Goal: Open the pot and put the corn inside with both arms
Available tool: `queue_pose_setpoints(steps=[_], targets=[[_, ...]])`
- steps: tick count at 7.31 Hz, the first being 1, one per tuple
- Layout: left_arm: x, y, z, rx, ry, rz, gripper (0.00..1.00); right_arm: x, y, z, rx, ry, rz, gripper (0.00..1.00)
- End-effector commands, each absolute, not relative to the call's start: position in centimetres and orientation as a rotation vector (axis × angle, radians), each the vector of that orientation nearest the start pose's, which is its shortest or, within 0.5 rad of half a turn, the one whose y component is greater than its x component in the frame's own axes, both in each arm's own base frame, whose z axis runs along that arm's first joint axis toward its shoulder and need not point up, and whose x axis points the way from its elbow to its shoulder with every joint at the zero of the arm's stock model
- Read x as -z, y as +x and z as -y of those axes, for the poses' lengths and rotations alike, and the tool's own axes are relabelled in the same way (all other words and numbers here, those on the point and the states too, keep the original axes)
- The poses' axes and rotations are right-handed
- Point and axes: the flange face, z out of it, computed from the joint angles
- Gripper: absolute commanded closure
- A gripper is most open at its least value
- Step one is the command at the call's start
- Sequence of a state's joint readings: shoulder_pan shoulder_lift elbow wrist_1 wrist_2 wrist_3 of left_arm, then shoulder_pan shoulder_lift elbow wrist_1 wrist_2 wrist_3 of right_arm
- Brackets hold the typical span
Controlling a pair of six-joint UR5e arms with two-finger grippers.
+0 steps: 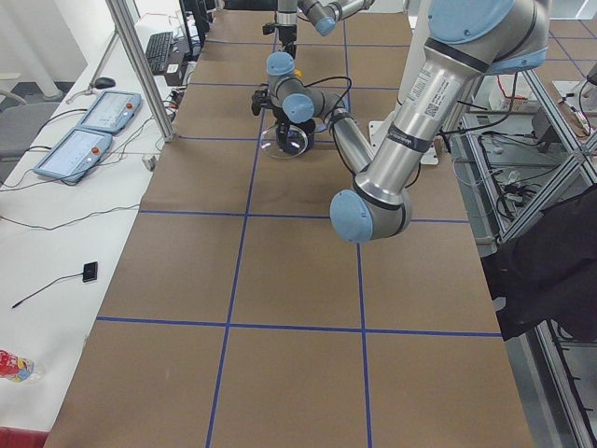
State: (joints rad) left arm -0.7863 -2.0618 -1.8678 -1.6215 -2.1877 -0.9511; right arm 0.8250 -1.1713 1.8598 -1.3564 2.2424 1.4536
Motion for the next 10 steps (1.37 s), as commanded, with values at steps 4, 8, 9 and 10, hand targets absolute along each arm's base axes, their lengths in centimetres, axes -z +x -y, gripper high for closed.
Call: queue_pose_setpoints(steps=[4,8,9,10], targets=[[-40.8,25.1,49.1,-0.306,0.167,-0.84,0.51,-14.8,-45.9,43.1,-0.412,-0.129,1.032,0.79],[-51.5,23.1,47.0,-0.351,0.222,-0.855,0.51,-12.5,-50.5,44.4,-0.428,-0.097,0.984,0.79],[-52.8,22.7,46.3,-0.351,0.218,-0.852,0.51,-13.1,-51.3,44.4,-0.437,-0.08,0.965,0.79],[-54.2,21.9,45.1,-0.354,0.23,-0.86,0.51,-14.1,-52.3,44.7,-0.439,-0.075,0.941,0.79]])
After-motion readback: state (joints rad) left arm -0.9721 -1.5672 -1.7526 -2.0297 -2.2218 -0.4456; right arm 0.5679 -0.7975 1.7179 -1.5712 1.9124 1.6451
